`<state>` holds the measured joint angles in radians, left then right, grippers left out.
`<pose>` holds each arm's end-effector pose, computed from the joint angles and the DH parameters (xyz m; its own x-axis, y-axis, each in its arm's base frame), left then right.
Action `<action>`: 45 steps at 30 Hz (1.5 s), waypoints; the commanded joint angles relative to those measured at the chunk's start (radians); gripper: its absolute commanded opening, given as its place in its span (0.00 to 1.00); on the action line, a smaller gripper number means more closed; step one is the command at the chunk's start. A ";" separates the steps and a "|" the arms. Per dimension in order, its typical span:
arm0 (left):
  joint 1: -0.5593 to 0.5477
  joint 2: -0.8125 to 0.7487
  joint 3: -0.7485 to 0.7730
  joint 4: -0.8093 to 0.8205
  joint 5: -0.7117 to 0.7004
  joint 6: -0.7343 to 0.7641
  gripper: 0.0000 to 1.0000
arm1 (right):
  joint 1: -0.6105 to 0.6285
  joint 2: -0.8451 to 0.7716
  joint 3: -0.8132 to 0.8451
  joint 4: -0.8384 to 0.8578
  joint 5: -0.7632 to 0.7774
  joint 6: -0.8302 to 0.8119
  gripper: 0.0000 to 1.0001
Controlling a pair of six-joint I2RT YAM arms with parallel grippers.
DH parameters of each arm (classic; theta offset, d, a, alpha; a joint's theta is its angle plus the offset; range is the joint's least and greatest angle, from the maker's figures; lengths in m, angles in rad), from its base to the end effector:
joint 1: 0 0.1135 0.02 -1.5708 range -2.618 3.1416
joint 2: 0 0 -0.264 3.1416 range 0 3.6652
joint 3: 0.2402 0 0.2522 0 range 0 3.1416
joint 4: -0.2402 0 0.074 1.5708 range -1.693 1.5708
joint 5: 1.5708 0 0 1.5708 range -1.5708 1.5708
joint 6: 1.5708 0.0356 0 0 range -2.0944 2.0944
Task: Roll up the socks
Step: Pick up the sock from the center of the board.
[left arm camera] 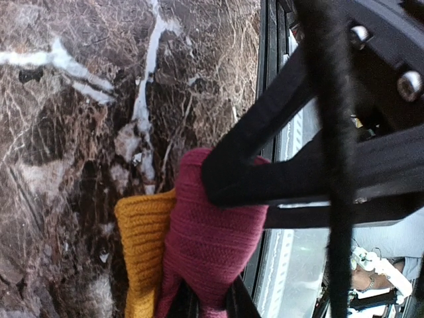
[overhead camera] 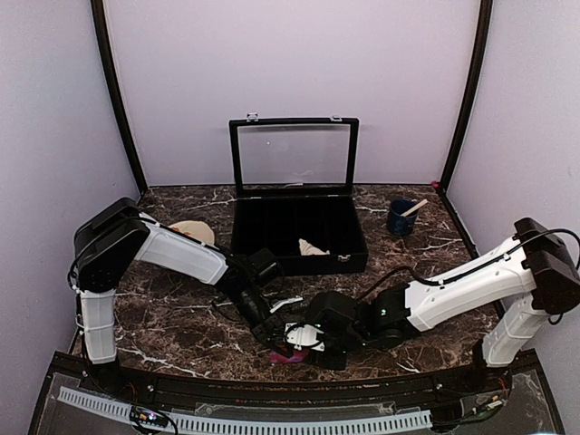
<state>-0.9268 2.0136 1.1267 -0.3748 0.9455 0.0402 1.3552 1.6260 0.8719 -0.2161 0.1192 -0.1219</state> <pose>0.1950 -0.3078 0.1097 -0.5467 0.7674 -0.3350 0.6387 0.1234 -0.7595 0.0717 0.3078 0.1629 -0.0590 -0.8337 -0.5490 -0.9699 0.1780 -0.1661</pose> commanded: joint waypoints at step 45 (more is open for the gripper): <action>0.082 -0.151 -0.221 0.132 -0.228 -0.178 0.35 | -0.057 0.247 0.139 -0.079 -0.136 0.064 0.00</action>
<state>-0.8551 1.9022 0.9749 -0.2630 0.9089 -0.0917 1.3197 1.8313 1.0351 -0.2302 -0.0113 -0.1295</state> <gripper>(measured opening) 0.338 0.158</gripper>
